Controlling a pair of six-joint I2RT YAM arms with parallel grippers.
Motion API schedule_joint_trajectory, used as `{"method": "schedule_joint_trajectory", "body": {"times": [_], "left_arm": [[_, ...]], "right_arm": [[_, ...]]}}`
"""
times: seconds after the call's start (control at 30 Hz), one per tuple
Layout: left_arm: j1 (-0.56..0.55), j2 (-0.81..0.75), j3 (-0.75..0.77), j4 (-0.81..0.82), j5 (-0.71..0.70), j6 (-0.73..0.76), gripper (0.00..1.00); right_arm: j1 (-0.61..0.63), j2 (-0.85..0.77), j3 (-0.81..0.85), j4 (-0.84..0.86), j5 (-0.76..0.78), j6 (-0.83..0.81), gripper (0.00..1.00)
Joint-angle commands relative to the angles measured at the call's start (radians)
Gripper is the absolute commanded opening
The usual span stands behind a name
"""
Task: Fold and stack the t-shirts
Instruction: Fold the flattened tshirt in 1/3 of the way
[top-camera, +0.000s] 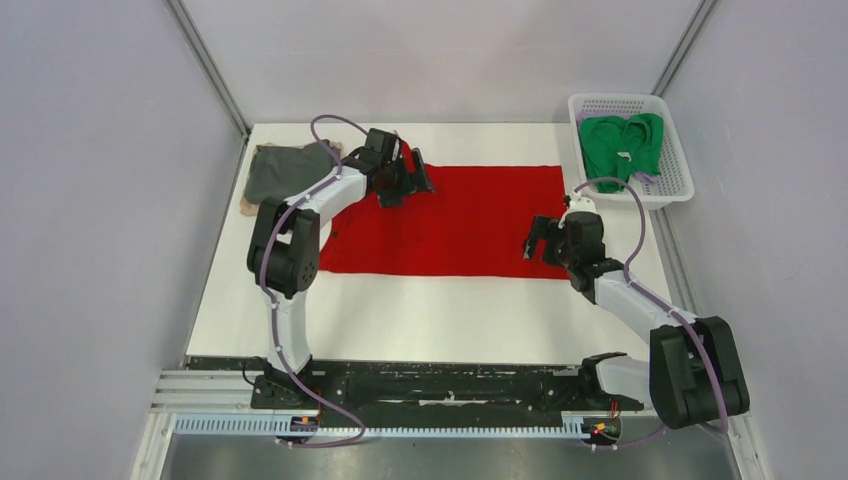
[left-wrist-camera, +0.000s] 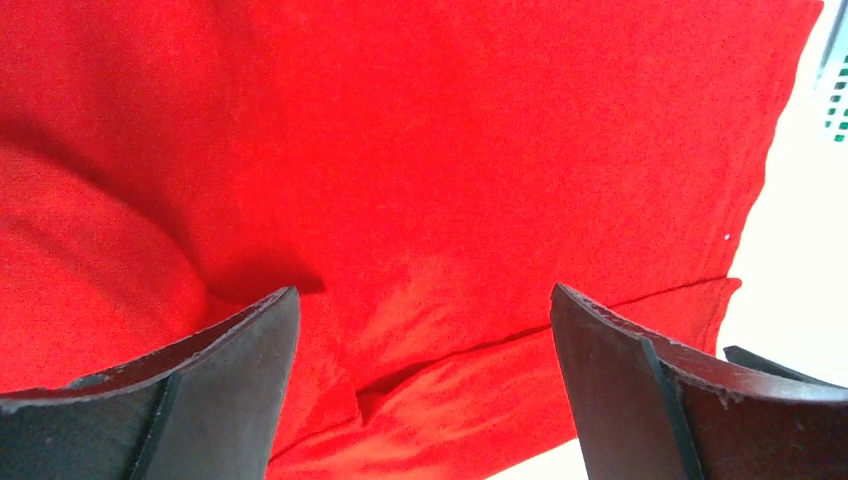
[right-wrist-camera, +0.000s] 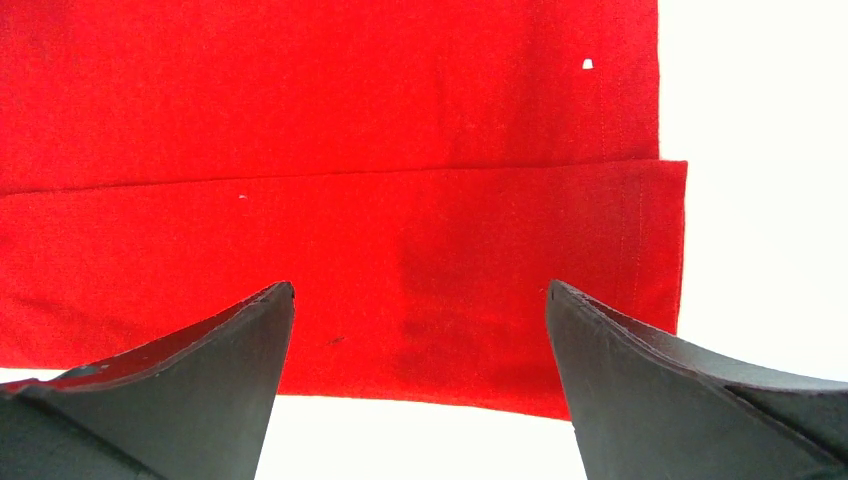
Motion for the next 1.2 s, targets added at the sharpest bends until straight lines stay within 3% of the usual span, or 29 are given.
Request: {"method": "schedule_joint_trajectory", "body": {"times": [0.0, 0.27, 0.37, 0.57, 0.73, 0.93, 1.17], "left_arm": [[-0.02, -0.185, -0.048, -0.074, -0.129, 0.059, 1.0], [-0.024, -0.47, -0.435, -0.021, -0.269, 0.012, 1.0], [-0.012, -0.458, -0.484, -0.035, -0.325, 0.006, 1.0], [0.044, -0.392, -0.56, -0.008, -0.309, -0.027, 1.0], [0.052, -0.4, -0.631, -0.043, -0.407, -0.068, 1.0], [0.048, -0.49, -0.722, -0.199, -0.545, -0.106, 1.0], [0.014, -0.703, -0.94, -0.23, -0.43, -0.177, 1.0]], "right_arm": [[0.021, -0.02, 0.028, 0.004, -0.025, -0.043, 0.98], [0.178, 0.105, 0.115, -0.011, 0.009, -0.099, 0.98], [0.2, 0.182, 0.16, -0.018, 0.022, -0.116, 0.98], [0.2, 0.254, 0.155, -0.034, 0.063, -0.096, 0.98], [0.201, 0.236, 0.074, -0.025, 0.094, -0.05, 0.99], [0.202, 0.15, -0.015, -0.054, 0.055, -0.055, 0.99], [0.219, -0.028, -0.165, -0.197, -0.018, -0.082, 0.99]]}}
